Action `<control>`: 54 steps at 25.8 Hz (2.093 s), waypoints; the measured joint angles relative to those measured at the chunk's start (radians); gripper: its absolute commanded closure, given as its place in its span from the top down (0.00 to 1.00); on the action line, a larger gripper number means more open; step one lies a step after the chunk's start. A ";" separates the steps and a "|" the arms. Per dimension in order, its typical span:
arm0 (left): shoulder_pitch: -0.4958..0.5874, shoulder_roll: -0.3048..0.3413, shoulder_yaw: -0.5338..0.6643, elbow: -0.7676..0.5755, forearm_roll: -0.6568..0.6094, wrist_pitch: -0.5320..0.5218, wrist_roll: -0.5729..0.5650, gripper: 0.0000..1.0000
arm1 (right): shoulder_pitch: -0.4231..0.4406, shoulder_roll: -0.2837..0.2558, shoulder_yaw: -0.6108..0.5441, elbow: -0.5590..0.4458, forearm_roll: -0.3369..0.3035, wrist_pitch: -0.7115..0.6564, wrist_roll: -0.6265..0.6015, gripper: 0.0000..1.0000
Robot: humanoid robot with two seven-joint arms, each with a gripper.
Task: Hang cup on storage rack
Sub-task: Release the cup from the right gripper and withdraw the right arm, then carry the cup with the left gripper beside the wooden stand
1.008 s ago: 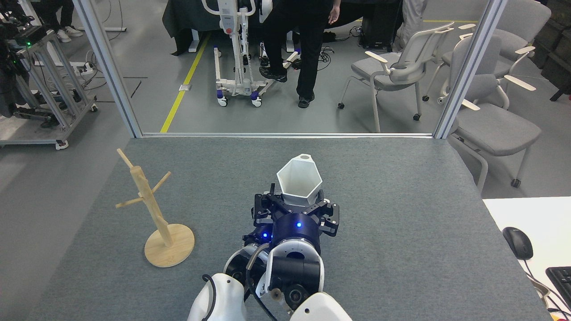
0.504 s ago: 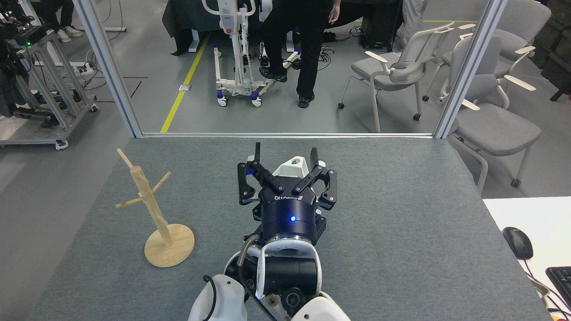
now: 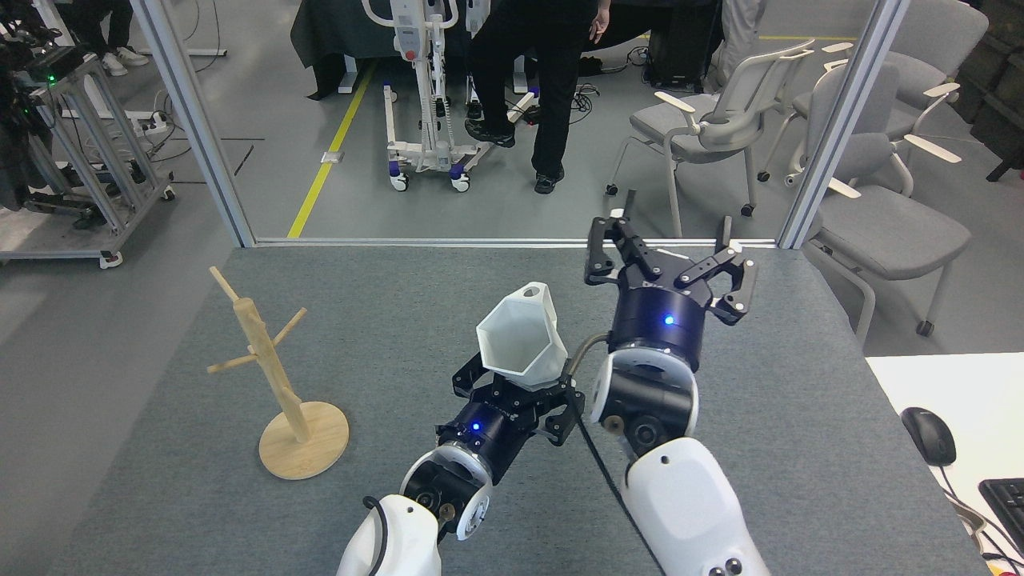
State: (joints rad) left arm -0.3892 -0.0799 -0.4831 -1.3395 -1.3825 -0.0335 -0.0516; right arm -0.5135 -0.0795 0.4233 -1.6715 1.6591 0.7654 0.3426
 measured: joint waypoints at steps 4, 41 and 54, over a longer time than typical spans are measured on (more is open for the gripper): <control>0.037 0.011 0.000 -0.030 -0.054 0.001 0.016 0.00 | 0.032 -0.071 -0.095 0.036 -0.022 -0.054 -0.031 0.99; 0.521 0.259 0.352 -0.233 -0.154 0.562 0.313 0.00 | 0.519 0.034 -0.426 0.208 -0.127 -0.631 -0.444 1.00; 0.430 0.320 0.350 -0.128 -0.266 0.574 0.240 0.00 | 0.518 0.037 -0.519 0.132 -0.265 -0.778 -0.347 0.99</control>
State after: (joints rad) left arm 0.0406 0.2397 -0.1334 -1.4671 -1.6489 0.5407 0.1888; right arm 0.0041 -0.0429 -0.0958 -1.5394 1.3942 -0.0124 -0.0048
